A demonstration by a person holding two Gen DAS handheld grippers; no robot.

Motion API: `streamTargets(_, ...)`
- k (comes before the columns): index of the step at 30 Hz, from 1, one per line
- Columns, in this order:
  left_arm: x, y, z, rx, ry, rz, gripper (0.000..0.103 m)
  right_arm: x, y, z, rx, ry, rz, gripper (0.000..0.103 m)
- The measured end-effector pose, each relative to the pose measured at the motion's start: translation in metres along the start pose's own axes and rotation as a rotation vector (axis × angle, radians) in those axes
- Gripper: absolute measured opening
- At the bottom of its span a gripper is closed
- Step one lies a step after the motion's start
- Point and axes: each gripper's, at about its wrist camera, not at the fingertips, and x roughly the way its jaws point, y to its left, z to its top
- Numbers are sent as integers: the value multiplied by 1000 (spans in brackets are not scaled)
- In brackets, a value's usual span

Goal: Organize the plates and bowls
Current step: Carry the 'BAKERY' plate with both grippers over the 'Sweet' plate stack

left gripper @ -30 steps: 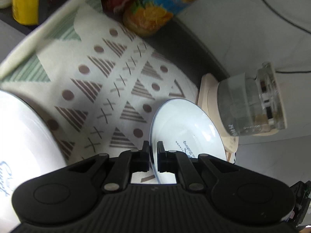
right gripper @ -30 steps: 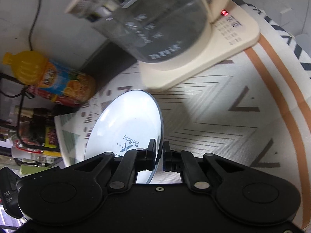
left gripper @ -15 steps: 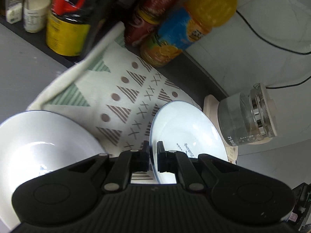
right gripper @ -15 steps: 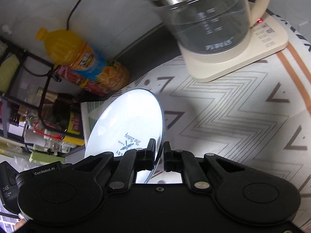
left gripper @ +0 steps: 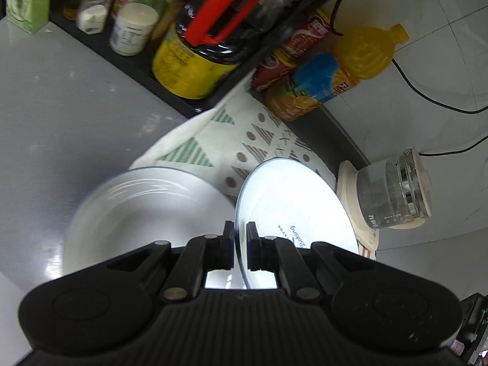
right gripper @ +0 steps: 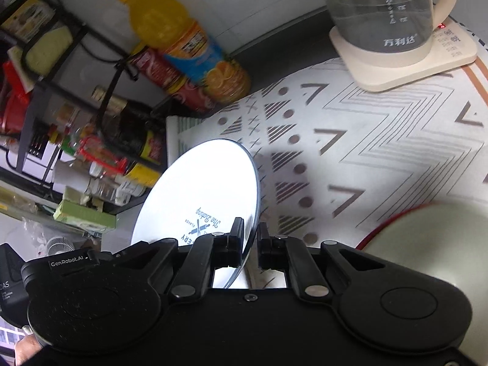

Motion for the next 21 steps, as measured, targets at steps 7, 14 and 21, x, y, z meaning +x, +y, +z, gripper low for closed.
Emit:
streamTargets(7,-20,25,-4,-8,9,1,5,0,19,-29,-7,2,-7,9)
streamTargets(14,-29,51,-11,-5,31,-3,5,0,33,-58,-19,-12,-32,9)
streamTargets(21,-21,73,-21,-10,64,10,5,6,40,-82,-24,-13,-83,9)
